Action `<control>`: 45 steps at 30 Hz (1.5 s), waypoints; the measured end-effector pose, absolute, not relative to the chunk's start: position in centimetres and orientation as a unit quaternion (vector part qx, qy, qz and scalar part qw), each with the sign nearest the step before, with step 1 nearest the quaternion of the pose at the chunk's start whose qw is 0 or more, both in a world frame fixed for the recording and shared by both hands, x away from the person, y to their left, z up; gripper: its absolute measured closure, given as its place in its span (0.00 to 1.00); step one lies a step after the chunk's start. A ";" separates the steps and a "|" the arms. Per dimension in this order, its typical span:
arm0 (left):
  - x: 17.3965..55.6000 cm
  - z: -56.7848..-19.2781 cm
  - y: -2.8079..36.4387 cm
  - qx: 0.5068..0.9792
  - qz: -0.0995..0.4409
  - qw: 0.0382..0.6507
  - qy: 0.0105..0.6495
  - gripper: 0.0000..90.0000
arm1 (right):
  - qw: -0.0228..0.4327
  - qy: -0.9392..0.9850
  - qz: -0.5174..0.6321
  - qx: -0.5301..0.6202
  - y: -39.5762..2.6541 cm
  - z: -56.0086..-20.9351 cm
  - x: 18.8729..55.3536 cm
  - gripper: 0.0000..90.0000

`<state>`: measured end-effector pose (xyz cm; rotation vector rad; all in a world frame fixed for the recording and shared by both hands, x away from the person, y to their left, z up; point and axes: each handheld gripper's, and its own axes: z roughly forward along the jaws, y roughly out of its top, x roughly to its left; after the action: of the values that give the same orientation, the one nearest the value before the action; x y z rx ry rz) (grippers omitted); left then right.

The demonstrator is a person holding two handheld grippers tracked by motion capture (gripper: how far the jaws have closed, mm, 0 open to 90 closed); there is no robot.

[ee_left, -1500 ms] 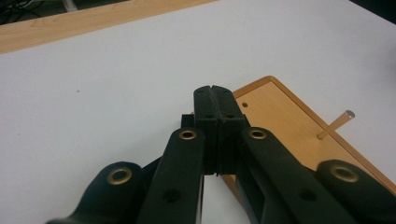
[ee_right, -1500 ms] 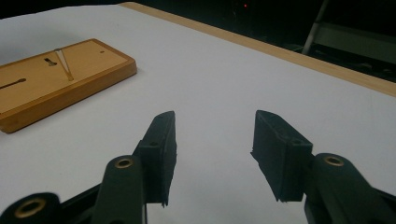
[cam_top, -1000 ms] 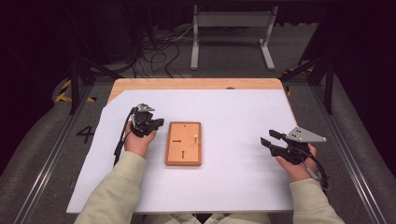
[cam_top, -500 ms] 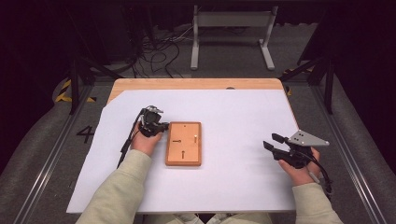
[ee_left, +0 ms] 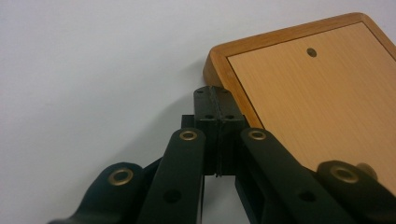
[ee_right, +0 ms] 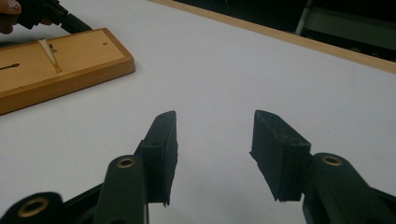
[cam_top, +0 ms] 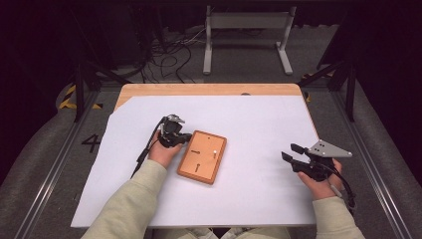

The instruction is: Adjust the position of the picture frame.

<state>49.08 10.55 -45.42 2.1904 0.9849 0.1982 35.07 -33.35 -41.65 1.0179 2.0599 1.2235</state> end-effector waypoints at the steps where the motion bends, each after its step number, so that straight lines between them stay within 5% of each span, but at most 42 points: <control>1: 49.1 -45.4 10.6 0.849 0.077 0.358 0.382 1.00 | 0.266 0.763 0.453 0.377 -33.3 -41.6 35.1 0.57; 10: 47.7 -45.2 6.8 0.875 0.064 0.363 0.312 1.00 | 0.262 0.764 0.455 0.376 -33.3 -41.7 35.0 0.57; 16: 46.1 -43.1 7.8 0.872 0.083 0.373 0.307 1.00 | 0.261 0.763 0.456 0.376 -33.4 -41.6 35.0 0.57; 25: 41.2 -40.6 8.3 0.881 0.043 0.400 0.248 1.00 | 0.248 0.768 0.465 0.363 -32.7 -41.6 35.6 0.61; 45: 35.3 -43.6 4.6 0.929 -0.046 0.336 0.151 1.00 | 0.237 0.785 0.453 0.350 -31.2 -41.7 36.6 0.66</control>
<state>35.26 4.60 -43.60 2.4227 0.3932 -0.1188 36.56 -31.22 -41.68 0.9600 2.1515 1.2429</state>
